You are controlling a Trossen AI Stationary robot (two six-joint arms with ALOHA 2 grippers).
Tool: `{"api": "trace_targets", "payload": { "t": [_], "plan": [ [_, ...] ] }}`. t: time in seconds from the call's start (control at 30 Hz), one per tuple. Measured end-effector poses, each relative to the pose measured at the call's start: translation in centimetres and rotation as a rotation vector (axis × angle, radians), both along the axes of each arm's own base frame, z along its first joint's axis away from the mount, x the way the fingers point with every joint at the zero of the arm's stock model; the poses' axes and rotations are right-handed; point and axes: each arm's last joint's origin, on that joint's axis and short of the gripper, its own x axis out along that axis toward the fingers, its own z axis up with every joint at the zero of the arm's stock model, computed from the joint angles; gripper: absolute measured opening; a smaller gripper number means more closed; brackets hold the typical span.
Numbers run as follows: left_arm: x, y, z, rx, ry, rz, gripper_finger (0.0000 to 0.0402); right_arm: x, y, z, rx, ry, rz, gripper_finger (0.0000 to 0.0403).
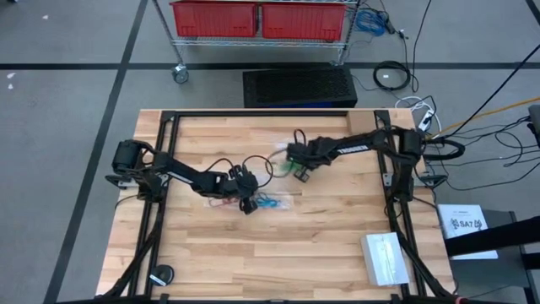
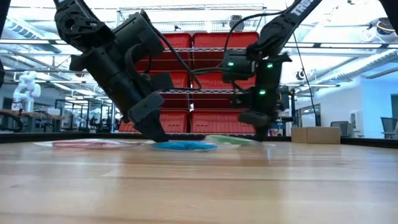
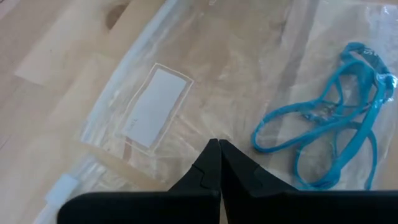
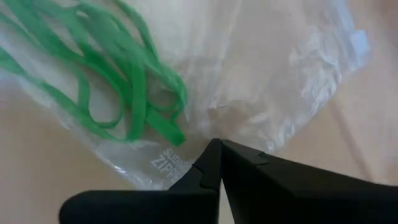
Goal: Sort rubber bands
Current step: Adjust the transparent zip bags containing rubber bands
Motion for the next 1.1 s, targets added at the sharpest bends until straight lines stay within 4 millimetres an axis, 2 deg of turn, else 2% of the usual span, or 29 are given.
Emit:
{"api": "trace_targets", "payload": {
  "t": [0.17, 0.37, 0.43, 0.53, 0.7, 0.93, 1.1],
  "plan": [
    [0.0, 0.0, 0.0, 0.001, -0.002, 0.0, 0.0002, -3.2, 2.8, 0.8, 0.036, 0.03, -0.002, 0.0],
    [0.0, 0.0, 0.1, 0.0, -0.012, 0.001, 0.0002, -7.5, 7.5, 0.9, 0.063, -0.034, -0.049, 0.0],
    [0.0, 0.1, 0.5, 0.0, -0.027, 0.004, 0.0002, -8.1, 8.4, 1.6, 0.011, -0.11, -0.086, 0.0],
    [0.1, 0.4, 1.4, 0.001, -0.074, 0.015, 0.0002, -7.7, 9.3, 2.9, -0.065, -0.281, -0.132, 0.0],
    [0.0, 0.8, 2.9, 0.001, -0.14, 0.032, 0.0002, -6.1, 8.6, 3.2, -0.114, -0.452, -0.167, 0.0],
    [-0.5, 1.5, 4.8, 0.028, -0.19, 0.034, 0.0002, -5.6, 6.5, 0.9, -0.151, -0.337, -0.198, 0.0],
    [-2.0, 2.1, 5.3, 0.029, -0.211, 0.033, 0.0002, -5.7, 6.2, -0.5, -0.103, -0.328, -0.167, 0.0]
  ]
}}
